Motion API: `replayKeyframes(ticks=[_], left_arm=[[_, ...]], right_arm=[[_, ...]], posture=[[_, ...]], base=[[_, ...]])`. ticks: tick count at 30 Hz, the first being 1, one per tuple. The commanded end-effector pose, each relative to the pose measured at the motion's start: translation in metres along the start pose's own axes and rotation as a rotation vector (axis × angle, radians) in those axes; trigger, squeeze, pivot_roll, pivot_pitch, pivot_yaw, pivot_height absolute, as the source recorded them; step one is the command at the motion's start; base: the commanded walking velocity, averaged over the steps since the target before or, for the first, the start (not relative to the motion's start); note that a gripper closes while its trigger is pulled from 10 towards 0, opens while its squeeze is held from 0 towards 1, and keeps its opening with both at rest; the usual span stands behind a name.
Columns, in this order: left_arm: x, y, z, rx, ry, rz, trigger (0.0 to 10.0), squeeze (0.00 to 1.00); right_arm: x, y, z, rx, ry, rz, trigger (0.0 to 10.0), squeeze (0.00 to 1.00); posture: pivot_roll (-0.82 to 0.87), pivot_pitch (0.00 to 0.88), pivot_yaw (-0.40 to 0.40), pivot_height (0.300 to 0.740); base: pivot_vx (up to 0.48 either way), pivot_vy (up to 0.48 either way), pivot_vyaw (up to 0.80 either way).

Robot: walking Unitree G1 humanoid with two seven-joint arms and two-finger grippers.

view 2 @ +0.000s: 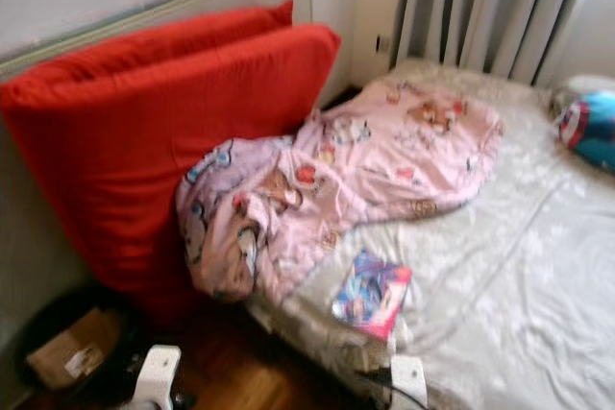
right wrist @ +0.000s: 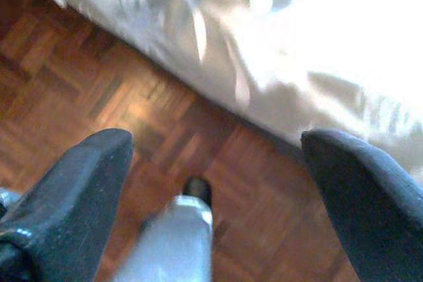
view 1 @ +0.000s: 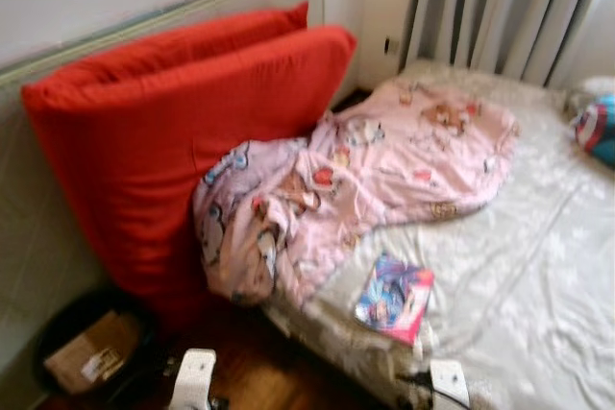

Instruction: Clean up the room

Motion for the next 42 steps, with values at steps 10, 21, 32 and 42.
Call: replayKeyframes(ticks=[10, 21, 32, 42], left_arm=[[0.0, 0.012, 0.002, 0.043, -0.023, 0.011, 10.0, 0.0], [0.014, 0.019, 0.004, 0.093, -0.123, 0.028, 10.0, 0.0], [0.026, 0.024, 0.007, 0.127, -0.214, 0.054, 10.0, 0.0], [0.164, 0.027, 0.035, 0.143, -0.671, -0.005, 10.0, 0.0]], right_arm=[[0.008, 0.012, -0.001, 0.027, -0.048, -0.034, 10.0, 0.0], [0.028, 0.012, 0.002, 0.026, -0.187, -0.072, 10.0, 0.0], [0.041, 0.011, 0.006, 0.016, -0.287, -0.098, 10.0, 0.0], [0.04, 0.015, 0.008, 0.044, -0.306, -0.078, 10.0, 0.0]], posture=[[-0.07, 0.0, -0.008, 0.74], [-0.07, 0.0, 0.004, 0.74], [-0.06, 0.0, 0.013, 0.74], [-0.09, 0.0, 0.025, 0.74]], base=[[0.032, 0.0, 0.0], [0.0, 0.0, 0.0], [0.0, 0.0, 0.0], [0.0, 0.0, 0.0]])
Point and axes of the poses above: a point about 5 cm out from each wrist's last joint towards the gripper, its own z axis pointing back from the gripper into the wrist, its own x axis along the axis of the wrist's last joint, y = z × x, the point moved 6 cm from there along -z, pointing out of the wrist towards the gripper, and after that the axes turned 3 degrees about -z, right-handed, at the moved point
